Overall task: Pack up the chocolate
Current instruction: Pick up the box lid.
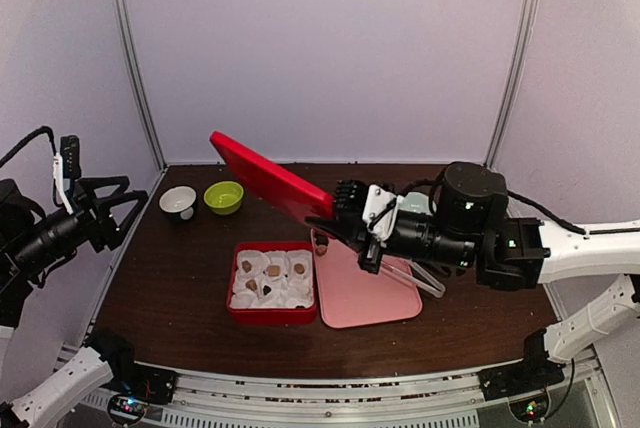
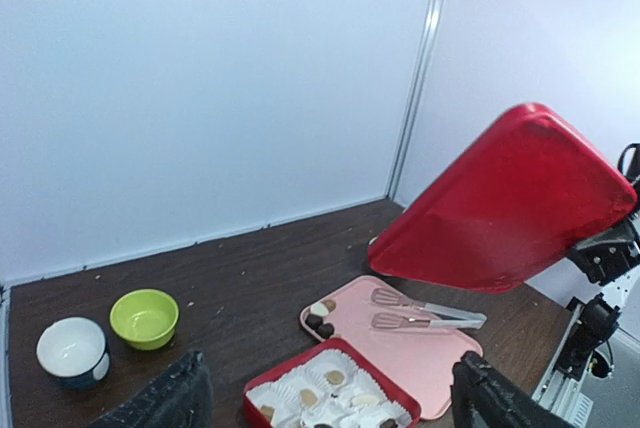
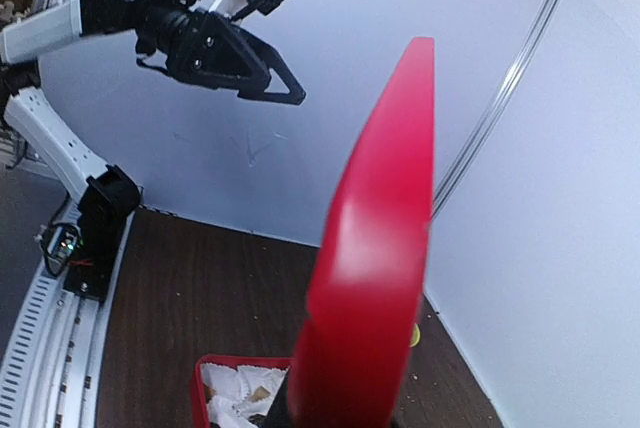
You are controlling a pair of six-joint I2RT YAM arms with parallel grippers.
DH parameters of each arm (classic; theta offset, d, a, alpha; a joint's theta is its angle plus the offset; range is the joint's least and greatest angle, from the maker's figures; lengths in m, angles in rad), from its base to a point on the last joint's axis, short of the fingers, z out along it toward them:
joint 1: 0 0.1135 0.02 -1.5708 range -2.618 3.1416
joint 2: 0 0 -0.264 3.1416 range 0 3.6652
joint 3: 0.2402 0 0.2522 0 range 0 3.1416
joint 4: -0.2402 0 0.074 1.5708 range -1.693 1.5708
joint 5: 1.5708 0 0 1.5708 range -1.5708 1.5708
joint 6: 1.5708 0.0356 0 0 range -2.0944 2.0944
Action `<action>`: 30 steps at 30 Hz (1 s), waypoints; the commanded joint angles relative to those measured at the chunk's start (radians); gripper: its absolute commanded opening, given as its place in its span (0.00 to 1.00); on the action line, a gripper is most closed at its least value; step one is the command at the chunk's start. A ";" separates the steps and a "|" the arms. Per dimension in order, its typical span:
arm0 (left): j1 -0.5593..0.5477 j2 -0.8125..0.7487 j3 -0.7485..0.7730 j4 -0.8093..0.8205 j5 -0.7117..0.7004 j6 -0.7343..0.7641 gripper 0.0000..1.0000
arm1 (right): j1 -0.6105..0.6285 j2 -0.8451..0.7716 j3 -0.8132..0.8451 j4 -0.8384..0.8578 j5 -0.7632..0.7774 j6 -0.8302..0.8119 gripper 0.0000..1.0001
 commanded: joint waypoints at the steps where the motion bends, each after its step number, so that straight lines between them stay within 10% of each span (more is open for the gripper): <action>1: -0.004 0.019 -0.103 0.308 0.192 -0.043 0.84 | -0.073 -0.064 0.054 -0.031 -0.308 0.341 0.00; 18: -0.130 0.336 -0.114 0.688 0.604 -0.212 0.88 | -0.218 0.021 0.116 -0.032 -0.658 0.750 0.00; 30: -0.164 0.374 -0.136 0.722 0.590 -0.256 0.27 | -0.252 0.090 0.097 0.135 -0.736 0.874 0.00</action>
